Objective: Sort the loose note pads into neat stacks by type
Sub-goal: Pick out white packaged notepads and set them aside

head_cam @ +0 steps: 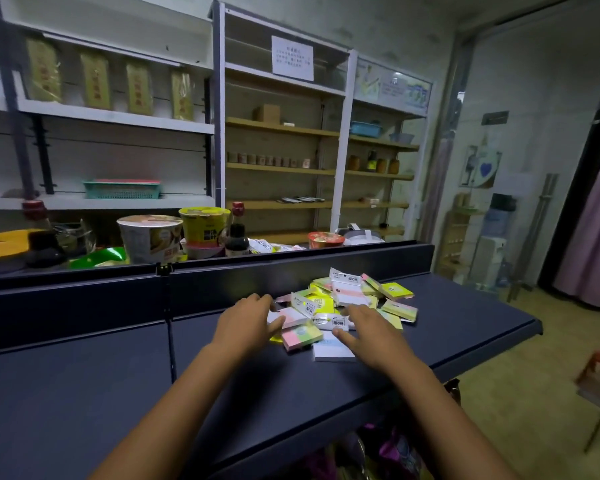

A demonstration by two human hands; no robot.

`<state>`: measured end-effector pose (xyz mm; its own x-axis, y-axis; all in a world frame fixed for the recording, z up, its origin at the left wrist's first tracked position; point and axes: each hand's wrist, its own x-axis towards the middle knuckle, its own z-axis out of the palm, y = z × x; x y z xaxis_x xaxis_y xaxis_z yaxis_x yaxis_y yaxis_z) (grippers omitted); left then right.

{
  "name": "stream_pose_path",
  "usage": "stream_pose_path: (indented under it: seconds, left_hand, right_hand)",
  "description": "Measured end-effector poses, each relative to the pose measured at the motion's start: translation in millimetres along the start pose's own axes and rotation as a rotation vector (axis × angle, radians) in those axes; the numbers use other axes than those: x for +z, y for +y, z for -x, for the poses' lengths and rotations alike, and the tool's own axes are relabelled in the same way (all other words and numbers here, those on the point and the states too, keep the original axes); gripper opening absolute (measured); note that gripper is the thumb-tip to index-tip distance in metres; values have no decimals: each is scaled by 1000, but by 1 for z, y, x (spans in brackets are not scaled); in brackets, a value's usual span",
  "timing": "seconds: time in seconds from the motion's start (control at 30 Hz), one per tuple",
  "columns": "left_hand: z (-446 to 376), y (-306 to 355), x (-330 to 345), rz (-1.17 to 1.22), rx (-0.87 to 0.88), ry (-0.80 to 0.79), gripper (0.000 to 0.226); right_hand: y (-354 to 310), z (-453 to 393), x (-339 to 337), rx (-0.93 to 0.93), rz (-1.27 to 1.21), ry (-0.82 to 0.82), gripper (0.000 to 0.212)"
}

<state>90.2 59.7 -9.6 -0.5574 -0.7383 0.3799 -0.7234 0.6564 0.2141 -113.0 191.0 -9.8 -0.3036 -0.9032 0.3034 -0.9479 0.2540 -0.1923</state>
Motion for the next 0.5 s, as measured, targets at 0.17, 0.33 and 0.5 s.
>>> stream_pose_path:
  seconds: [0.17,0.33,0.5]
  left_hand:
    - [-29,-2,21,36,-25,-10,35]
    - [-52,-1,38,110,-90,-16,34]
    - [-60,-5,49,159,-163,-2,31]
  right_hand:
    - [13,-29,11,0,-22,8,44]
    - [29,-53,17,-19,-27,29,40]
    - [46,-72,16,-38,-76,46,40]
